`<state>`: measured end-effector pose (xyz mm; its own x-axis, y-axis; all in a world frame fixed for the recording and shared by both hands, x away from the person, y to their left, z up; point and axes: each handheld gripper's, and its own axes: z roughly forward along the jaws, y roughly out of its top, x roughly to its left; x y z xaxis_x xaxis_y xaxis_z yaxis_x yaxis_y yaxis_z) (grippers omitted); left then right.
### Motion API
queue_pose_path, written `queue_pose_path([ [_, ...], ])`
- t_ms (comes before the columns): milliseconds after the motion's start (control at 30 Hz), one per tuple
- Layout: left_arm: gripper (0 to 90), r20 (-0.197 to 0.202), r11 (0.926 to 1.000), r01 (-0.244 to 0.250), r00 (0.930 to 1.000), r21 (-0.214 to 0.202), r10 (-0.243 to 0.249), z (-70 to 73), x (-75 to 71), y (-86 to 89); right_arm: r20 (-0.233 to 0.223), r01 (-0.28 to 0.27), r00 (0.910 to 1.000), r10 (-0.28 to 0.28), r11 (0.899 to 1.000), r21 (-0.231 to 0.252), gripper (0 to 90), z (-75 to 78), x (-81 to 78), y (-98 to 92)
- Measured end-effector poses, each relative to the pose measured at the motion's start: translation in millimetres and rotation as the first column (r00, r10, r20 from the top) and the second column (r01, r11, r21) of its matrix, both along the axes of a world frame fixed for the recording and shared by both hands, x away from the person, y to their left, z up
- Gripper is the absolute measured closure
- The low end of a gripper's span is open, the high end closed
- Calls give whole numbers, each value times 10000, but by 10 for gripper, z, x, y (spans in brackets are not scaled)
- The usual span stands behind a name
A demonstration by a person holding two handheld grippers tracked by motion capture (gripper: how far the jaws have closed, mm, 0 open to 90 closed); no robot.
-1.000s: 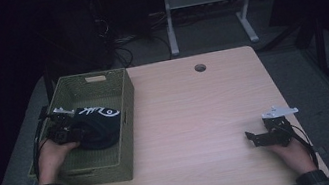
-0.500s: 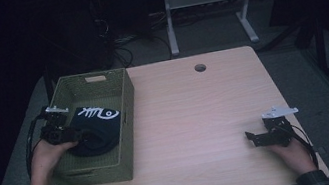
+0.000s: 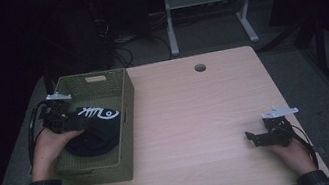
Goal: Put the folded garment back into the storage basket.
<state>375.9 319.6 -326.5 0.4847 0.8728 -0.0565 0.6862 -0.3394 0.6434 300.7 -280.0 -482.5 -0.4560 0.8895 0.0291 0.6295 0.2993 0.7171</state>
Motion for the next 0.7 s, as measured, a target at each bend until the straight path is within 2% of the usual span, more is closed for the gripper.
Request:
queue_pose_path([
  [100,130,107,9996,187,9998,-228,-184,34,-1,-67,1,0,10000,0,10000,-1,114,0,0,0],
  [233,130,190,9984,505,9986,-260,-500,65,-8,-168,1,-1,10000,1,10000,-1,114,0,0,0],
  [400,131,345,9968,685,9971,-405,-672,105,-5,-268,34,-18,10000,18,10000,-21,114,-1,2,-2],
  [533,132,563,9922,1033,9934,-700,-994,141,3,-421,39,-29,10000,29,10000,-19,114,-1,3,-2],
  [700,132,719,9873,1381,9886,-787,-1326,171,11,-596,41,-30,10000,30,10000,-20,114,-1,3,-2],
])
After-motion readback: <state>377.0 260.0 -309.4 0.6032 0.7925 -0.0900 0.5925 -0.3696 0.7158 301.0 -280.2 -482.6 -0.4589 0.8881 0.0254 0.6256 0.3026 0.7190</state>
